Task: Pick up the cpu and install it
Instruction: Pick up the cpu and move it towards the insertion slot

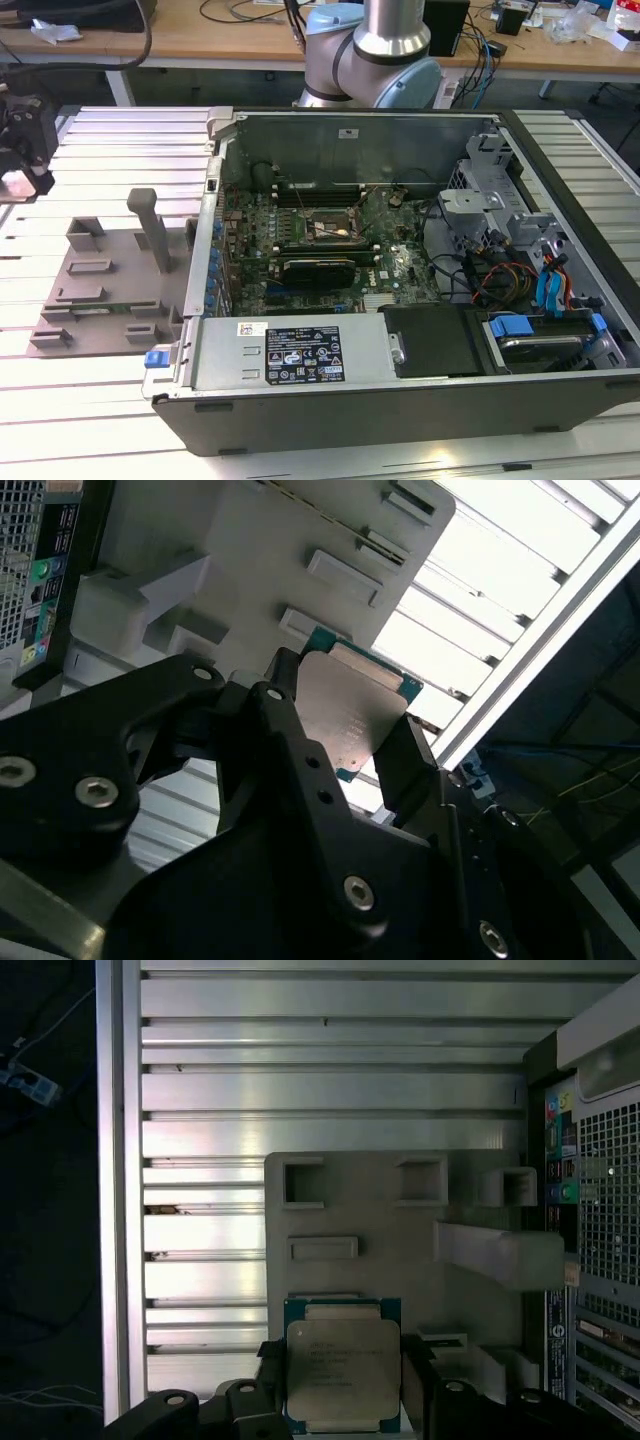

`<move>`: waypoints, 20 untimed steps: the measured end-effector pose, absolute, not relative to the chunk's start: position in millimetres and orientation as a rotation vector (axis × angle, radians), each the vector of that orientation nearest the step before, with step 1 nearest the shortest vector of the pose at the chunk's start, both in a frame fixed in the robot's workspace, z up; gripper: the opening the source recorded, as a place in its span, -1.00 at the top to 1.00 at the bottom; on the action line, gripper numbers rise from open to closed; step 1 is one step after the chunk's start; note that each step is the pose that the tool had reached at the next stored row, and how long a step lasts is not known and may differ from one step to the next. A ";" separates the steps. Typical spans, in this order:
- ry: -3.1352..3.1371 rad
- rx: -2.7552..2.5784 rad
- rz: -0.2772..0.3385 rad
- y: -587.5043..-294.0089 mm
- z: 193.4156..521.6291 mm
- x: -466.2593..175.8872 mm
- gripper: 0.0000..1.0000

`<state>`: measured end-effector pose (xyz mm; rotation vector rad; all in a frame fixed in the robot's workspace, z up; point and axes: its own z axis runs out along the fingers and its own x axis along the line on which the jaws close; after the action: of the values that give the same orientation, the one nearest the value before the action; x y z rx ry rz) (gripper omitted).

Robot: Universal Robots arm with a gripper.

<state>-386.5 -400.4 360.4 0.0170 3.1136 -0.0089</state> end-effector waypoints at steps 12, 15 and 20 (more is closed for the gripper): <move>3.114 0.017 -0.009 -400.4 390.1 -386.5 -0.09; 3.113 0.017 -0.009 -400.4 390.2 -386.5 -0.09; 3.114 0.017 -0.009 -400.4 390.6 -386.3 -0.09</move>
<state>-386.3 -400.4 390.6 0.0169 3.1138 -0.0089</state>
